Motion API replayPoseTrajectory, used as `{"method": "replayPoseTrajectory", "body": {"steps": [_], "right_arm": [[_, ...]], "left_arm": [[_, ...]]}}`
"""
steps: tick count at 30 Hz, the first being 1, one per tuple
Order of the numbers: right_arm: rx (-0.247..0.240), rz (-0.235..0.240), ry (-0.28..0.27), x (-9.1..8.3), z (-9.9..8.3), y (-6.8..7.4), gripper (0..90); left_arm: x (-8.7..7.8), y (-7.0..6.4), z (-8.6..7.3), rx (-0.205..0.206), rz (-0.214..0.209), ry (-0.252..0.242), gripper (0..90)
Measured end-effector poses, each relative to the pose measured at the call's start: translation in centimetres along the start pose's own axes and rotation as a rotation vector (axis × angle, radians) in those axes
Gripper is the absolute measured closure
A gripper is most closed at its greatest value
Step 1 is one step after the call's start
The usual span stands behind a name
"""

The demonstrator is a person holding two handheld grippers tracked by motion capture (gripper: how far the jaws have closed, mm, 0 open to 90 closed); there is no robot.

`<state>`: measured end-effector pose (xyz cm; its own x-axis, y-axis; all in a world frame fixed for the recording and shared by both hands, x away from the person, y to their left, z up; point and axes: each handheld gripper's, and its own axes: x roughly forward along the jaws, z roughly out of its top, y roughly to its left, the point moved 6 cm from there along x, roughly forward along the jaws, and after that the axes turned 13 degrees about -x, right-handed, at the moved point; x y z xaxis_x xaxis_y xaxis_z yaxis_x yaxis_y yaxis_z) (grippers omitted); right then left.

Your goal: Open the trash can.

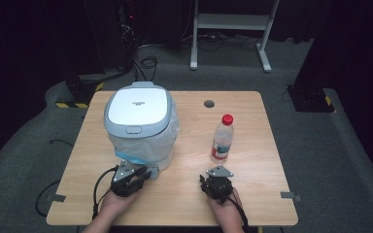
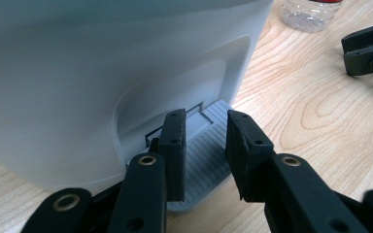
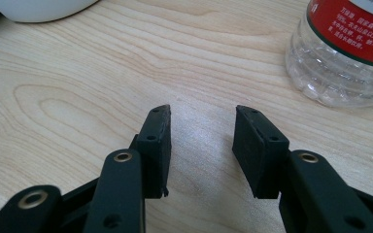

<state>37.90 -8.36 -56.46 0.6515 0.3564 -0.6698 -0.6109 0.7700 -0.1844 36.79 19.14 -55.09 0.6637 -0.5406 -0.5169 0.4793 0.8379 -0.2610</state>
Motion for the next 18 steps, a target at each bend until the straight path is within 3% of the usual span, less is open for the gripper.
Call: {"method": "replayPoseTrajectory", "body": {"steps": [7, 11, 14, 18], "right_arm": [[-0.005, 0.004, 0.0, 0.0, 0.0, 0.02, 58.0], [-0.009, 0.007, -0.002, 0.0, 0.02, 0.06, 58.0], [-0.01, 0.011, -0.002, 0.0, 0.02, 0.09, 57.5], [-0.025, 0.033, -0.002, 0.02, 0.04, 0.31, 48.1]], "left_arm": [[0.53, -0.18, -0.23, 0.03, 0.043, 0.055, 69.4], [0.9, -0.03, -0.21, 0.019, 0.047, 0.095, 69.3], [0.9, 0.06, -0.17, 0.014, 0.04, 0.096, 69.2], [0.9, -0.11, -0.22, 0.033, 0.056, 0.093, 69.0]]}}
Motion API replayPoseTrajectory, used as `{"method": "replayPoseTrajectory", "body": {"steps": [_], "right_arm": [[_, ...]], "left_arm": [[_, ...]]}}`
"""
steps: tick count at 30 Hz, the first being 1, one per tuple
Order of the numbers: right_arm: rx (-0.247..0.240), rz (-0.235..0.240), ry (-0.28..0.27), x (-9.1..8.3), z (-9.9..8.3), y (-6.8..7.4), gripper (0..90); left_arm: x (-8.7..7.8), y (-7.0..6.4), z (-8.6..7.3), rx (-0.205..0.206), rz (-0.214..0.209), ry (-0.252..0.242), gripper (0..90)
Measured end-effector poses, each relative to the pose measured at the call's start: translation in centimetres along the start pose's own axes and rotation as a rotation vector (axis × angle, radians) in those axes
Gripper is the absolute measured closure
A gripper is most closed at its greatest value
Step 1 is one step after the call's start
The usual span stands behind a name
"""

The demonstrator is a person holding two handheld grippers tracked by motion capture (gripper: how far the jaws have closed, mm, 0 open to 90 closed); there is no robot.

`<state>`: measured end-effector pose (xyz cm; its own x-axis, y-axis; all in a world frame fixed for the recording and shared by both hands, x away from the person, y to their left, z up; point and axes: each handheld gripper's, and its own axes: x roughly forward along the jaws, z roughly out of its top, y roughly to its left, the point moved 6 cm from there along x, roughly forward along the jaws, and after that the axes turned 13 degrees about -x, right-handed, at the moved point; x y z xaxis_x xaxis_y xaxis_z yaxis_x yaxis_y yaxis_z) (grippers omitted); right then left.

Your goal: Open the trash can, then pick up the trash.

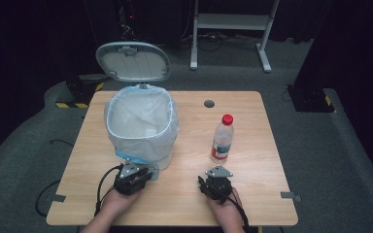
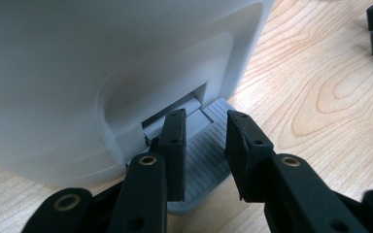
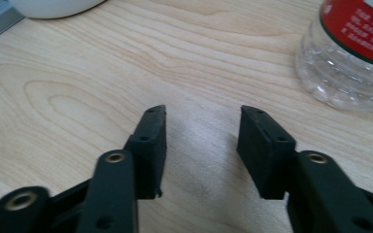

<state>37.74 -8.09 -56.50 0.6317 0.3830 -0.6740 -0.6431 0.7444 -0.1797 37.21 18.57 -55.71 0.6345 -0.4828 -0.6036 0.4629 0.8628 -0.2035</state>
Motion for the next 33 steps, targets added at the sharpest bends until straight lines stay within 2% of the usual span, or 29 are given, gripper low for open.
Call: {"method": "replayPoseTrajectory", "body": {"steps": [3, 4, 5, 7, 9, 13, 18, 22, 28, 33], "right_arm": [[0.006, -0.006, 0.008, -0.1, -0.2, -0.1, 42.2], [0.002, -0.011, 0.007, -0.2, -0.2, -0.2, 40.8], [-0.005, -0.015, 0.002, -0.3, -0.3, -0.2, 39.7], [-0.015, -0.013, -0.029, -0.8, -0.2, -0.3, 38.3], [-0.006, -0.018, -0.043, -1.2, -0.3, -0.4, 37.1], [-0.032, -0.078, -0.087, -2.3, 0.0, -1.1, 34.5], [0.024, -0.114, -0.147, -4.3, 0.7, -2.5, 29.8], [0.089, -0.147, -0.179, -5.5, 1.6, -3.8, 24.0], [0.147, -0.182, -0.172, -5.9, 2.2, -5.9, 19.7], [0.193, -0.196, -0.194, -6.1, 3.7, -7.3, 16.6]], "left_arm": [[0.0, 0.0, 0.0, -0.005, -0.005, -0.002, 68.8], [0.0, 0.0, 0.0, 0.006, -0.002, 0.002, 68.5], [0.0, 0.0, 0.0, 0.015, 0.0, 0.002, 67.9], [0.1, -0.1, 0.0, 0.004, -0.005, -0.003, 67.4], [0.1, -0.1, 0.0, -0.004, -0.011, -0.003, 67.4], [0.0, -0.1, 0.0, 0.009, -0.014, 0.002, 65.6], [0.0, 0.2, 0.1, -0.021, -0.043, 0.008, 65.7], [0.0, 0.1, 0.1, -0.019, -0.043, 0.01, 65.8], [0.0, 0.2, 0.1, -0.025, -0.048, 0.011, 65.9], [0.0, 0.2, 0.2, -0.027, -0.051, 0.012, 65.8]]}}
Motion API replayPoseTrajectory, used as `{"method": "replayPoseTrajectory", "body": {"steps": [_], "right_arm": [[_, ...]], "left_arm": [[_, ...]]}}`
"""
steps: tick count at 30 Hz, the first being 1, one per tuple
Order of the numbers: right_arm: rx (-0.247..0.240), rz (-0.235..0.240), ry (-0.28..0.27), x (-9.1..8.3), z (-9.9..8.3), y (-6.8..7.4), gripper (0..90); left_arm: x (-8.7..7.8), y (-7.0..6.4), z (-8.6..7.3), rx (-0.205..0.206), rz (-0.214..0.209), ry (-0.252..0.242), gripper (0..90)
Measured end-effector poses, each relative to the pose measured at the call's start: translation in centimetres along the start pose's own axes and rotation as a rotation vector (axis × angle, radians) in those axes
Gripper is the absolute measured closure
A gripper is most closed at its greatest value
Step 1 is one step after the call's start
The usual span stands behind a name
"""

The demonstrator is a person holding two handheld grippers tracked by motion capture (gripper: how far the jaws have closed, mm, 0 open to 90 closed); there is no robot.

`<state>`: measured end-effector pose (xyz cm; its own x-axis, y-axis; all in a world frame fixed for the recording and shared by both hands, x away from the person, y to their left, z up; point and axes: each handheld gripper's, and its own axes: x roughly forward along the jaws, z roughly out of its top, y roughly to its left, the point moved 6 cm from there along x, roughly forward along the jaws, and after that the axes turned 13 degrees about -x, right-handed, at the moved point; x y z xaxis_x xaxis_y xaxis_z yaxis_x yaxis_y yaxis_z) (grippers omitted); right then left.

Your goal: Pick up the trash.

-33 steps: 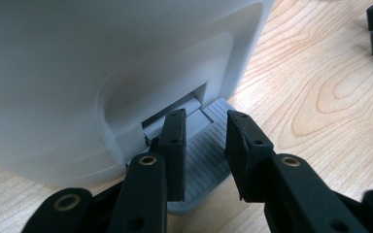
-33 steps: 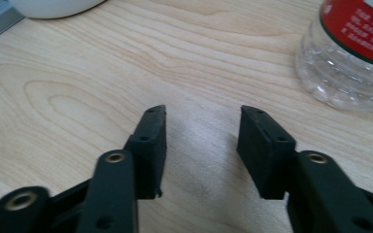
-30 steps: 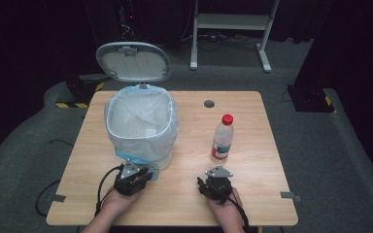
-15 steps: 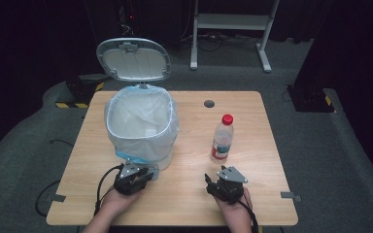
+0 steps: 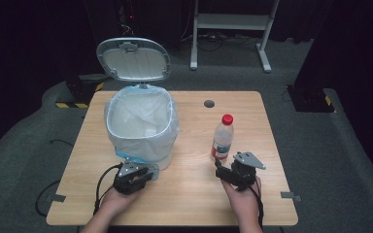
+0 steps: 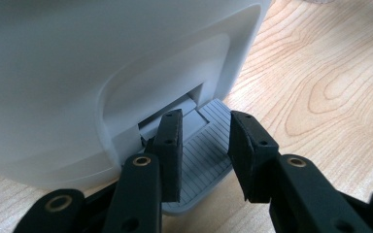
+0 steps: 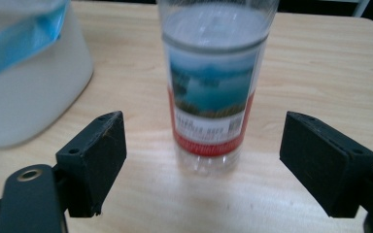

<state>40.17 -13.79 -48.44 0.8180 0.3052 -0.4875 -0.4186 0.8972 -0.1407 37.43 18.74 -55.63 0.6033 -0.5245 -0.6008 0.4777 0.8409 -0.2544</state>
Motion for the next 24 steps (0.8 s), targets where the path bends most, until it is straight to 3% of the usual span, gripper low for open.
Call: {"method": "replayPoseTrajectory", "body": {"steps": [3, 9, 17, 24], "right_arm": [[0.006, 0.011, -0.008, 0.5, 1.2, -0.1, 14.5], [0.009, -0.016, -0.015, 1.8, 2.8, -0.8, 14.2], [0.028, -0.021, -0.008, 3.5, 4.1, -1.7, 14.2], [0.015, -0.009, -0.012, 4.2, 4.7, -1.5, 19.1]], "left_arm": [[0.0, 0.0, 0.0, -0.001, -0.001, 0.001, 65.8], [0.0, 0.0, 0.0, -0.005, -0.006, 0.002, 65.8], [0.0, 0.0, 0.0, -0.011, -0.011, 0.004, 65.8], [0.0, 0.1, 0.0, -0.013, -0.013, 0.004, 65.8]]}}
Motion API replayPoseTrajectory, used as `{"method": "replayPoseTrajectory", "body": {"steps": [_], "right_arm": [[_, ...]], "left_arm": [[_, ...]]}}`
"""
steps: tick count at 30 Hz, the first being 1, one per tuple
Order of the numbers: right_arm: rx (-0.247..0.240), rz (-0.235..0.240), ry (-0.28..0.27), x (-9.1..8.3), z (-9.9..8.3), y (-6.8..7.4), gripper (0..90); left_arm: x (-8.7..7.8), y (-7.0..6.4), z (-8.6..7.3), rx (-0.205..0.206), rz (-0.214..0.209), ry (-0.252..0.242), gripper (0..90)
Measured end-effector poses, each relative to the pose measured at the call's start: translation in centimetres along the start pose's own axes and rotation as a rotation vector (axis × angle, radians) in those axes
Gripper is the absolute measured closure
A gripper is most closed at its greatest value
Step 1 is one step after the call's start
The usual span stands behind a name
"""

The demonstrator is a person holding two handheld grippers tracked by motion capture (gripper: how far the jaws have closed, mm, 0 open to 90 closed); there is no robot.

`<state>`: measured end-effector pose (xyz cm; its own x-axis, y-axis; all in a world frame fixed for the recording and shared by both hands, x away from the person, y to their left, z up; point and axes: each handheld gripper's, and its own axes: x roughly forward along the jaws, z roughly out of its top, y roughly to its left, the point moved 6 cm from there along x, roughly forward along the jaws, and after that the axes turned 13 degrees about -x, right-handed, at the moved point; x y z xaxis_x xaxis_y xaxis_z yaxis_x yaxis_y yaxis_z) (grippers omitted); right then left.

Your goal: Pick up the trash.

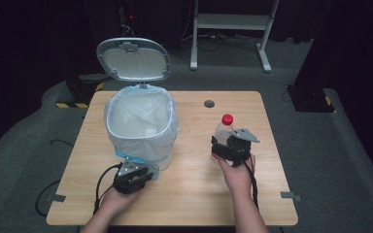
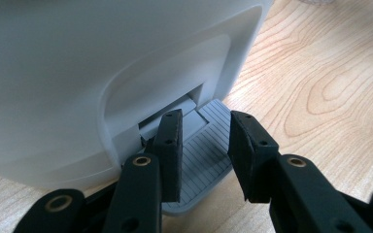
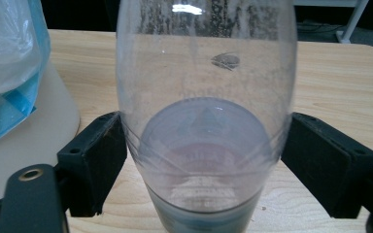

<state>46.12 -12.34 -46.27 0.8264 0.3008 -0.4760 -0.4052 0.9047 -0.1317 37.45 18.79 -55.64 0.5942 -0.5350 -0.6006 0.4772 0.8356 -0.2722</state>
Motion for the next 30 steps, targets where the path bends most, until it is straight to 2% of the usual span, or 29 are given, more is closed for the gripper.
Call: {"method": "replayPoseTrajectory", "body": {"steps": [4, 6, 9, 15, 30], "right_arm": [[-0.008, 0.004, -0.009, 0.1, 0.2, 0.2, 29.0], [-0.011, -0.001, -0.01, -0.1, 0.4, 0.3, 29.2], [-0.029, -0.005, -0.055, -0.9, 1.2, 0.9, 29.3], [-0.06, 0.005, -0.091, -1.9, 2.4, 1.8, 29.2], [-0.081, 0.027, -0.239, -5.0, 5.2, 4.1, 29.5]], "left_arm": [[0.0, 0.0, 0.0, -0.001, -0.002, 0.001, 65.8], [0.0, 0.0, 0.0, -0.002, -0.003, 0.001, 65.8], [0.0, 0.0, 0.0, -0.001, -0.002, 0.001, 65.9], [0.0, 0.0, 0.0, -0.002, -0.003, 0.001, 65.8], [0.0, 0.0, 0.0, -0.003, -0.003, 0.001, 65.9]]}}
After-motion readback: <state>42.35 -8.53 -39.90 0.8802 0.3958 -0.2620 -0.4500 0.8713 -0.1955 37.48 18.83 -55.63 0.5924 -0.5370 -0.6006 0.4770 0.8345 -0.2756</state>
